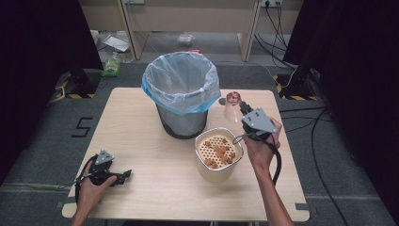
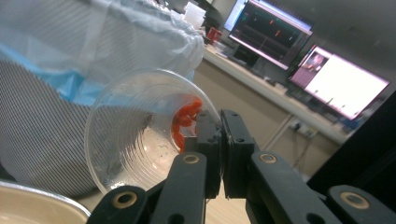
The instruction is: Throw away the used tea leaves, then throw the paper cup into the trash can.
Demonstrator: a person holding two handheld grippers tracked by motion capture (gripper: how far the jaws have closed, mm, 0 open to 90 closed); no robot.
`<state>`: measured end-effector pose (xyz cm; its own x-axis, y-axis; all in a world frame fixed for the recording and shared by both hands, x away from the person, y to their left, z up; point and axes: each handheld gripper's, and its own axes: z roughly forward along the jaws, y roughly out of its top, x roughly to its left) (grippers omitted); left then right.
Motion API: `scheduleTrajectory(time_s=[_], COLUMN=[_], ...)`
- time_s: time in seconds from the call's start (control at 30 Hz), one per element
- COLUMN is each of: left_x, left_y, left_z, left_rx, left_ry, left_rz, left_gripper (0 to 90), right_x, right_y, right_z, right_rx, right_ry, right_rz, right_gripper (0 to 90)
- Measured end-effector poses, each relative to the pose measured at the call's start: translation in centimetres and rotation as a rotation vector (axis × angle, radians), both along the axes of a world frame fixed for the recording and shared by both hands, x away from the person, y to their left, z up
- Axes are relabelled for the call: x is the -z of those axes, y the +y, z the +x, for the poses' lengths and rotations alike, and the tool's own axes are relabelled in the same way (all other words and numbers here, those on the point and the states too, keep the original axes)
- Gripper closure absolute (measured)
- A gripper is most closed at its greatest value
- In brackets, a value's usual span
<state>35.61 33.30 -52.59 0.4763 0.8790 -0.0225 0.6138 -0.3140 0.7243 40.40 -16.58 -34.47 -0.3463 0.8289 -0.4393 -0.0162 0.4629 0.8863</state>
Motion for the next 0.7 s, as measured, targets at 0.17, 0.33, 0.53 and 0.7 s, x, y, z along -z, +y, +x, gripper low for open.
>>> scheduleTrajectory(time_s=[0.17,0.33,0.53,0.7], left_x=[0.0,0.0,0.0,0.0], left_y=[0.0,0.0,0.0,0.0], left_z=[0.0,0.0,0.0,0.0], left_rx=[0.000,0.000,0.000,0.000], left_ry=[0.000,0.000,0.000,0.000], left_rz=[0.000,0.001,0.001,0.001], left_gripper=[0.0,0.0,0.0,0.0], right_x=[-1.1,-2.2,-4.3,-5.7], right_y=[-1.1,-1.6,-1.8,-1.9], right_z=[0.7,1.1,1.6,2.2], right_rx=[-0.016,-0.027,-0.028,-0.029], right_ry=[0.057,0.075,0.071,0.073], right_rz=[0.111,0.152,0.154,0.164], right_gripper=[87.6,87.6,87.5,87.5])
